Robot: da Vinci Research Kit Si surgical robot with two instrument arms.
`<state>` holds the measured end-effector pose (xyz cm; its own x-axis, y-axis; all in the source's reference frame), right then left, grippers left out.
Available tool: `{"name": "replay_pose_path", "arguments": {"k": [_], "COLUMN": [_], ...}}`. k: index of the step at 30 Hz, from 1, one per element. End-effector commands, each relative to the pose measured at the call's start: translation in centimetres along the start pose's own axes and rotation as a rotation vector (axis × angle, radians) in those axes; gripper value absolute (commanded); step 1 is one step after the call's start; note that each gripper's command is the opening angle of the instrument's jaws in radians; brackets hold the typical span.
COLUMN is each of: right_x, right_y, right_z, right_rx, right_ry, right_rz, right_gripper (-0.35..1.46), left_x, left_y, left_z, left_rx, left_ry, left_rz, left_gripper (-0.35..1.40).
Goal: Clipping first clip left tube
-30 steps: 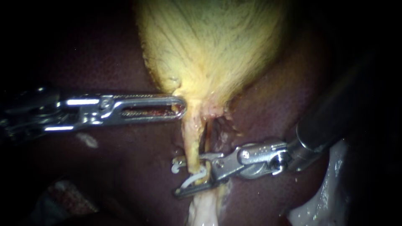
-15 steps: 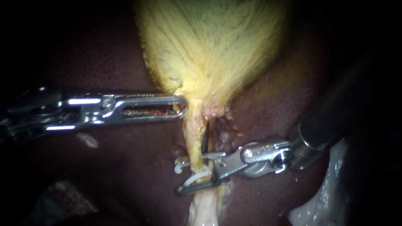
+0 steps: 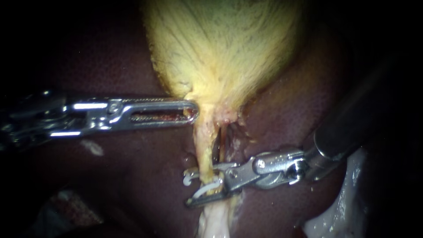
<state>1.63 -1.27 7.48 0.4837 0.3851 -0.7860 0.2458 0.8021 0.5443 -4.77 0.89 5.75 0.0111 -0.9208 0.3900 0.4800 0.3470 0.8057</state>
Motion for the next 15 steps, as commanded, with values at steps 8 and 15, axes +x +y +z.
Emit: {"name": "replay_pose_path", "arguments": {"k": [8,15], "right_x": [0.02,0.03], "right_y": [0.02,0.02], "right_z": [0.01,-0.04], "right_rx": [0.0,0.002], "right_ry": [-0.002,-0.001], "right_rz": [0.001,0.044], "right_gripper": [0.31,-0.31], "left_x": [0.0,0.0], "left_y": [0.0,0.0], "left_z": [0.0,0.0], "left_rx": [0.0,0.0], "left_ry": [0.0,0.0], "left_rz": [0.0,0.0], "left_gripper": [-0.05,-0.05]}}
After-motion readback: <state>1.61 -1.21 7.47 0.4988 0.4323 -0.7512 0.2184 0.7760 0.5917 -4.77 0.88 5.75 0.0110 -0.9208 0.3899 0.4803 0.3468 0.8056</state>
